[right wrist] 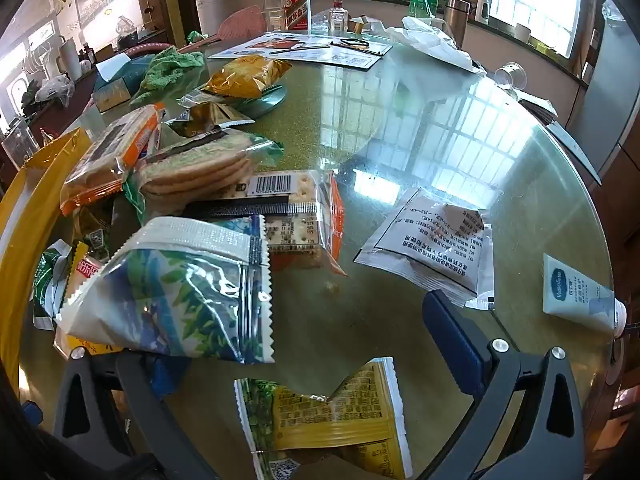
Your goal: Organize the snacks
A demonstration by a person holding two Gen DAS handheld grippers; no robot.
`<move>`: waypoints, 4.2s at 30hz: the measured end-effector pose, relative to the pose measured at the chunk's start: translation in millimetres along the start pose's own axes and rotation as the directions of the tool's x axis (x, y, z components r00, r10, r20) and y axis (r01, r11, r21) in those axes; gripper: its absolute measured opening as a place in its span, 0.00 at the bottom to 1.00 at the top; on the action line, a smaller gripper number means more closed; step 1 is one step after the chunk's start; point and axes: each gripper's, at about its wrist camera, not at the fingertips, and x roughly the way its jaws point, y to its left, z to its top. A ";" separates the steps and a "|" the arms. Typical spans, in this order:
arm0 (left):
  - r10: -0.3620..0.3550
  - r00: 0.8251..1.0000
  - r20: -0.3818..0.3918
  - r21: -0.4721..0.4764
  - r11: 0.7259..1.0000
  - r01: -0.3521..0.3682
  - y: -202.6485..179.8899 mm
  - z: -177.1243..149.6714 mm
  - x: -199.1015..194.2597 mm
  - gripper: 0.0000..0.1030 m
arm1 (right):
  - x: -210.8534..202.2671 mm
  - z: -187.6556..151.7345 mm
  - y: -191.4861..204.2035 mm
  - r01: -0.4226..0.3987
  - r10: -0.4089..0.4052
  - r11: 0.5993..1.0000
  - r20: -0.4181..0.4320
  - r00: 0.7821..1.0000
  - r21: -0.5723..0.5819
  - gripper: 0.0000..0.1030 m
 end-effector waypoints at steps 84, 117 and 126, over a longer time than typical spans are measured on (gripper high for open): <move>0.016 1.000 -0.007 0.006 1.000 -0.016 -0.1 -2.3 4.0 0.84 | 0.0 0.0 -0.3 0.000 0.000 1.000 0.000 1.000 -0.001 1.00; 0.017 1.000 -0.014 -0.002 1.000 -0.017 6.0 -4.4 4.3 0.84 | 0.0 0.1 -0.1 0.000 0.000 1.000 0.000 1.000 -0.001 1.00; 0.014 1.000 -0.014 0.001 1.000 -0.014 4.1 -6.1 3.5 0.84 | 0.0 0.2 -0.2 0.000 0.000 1.000 0.000 1.000 -0.001 1.00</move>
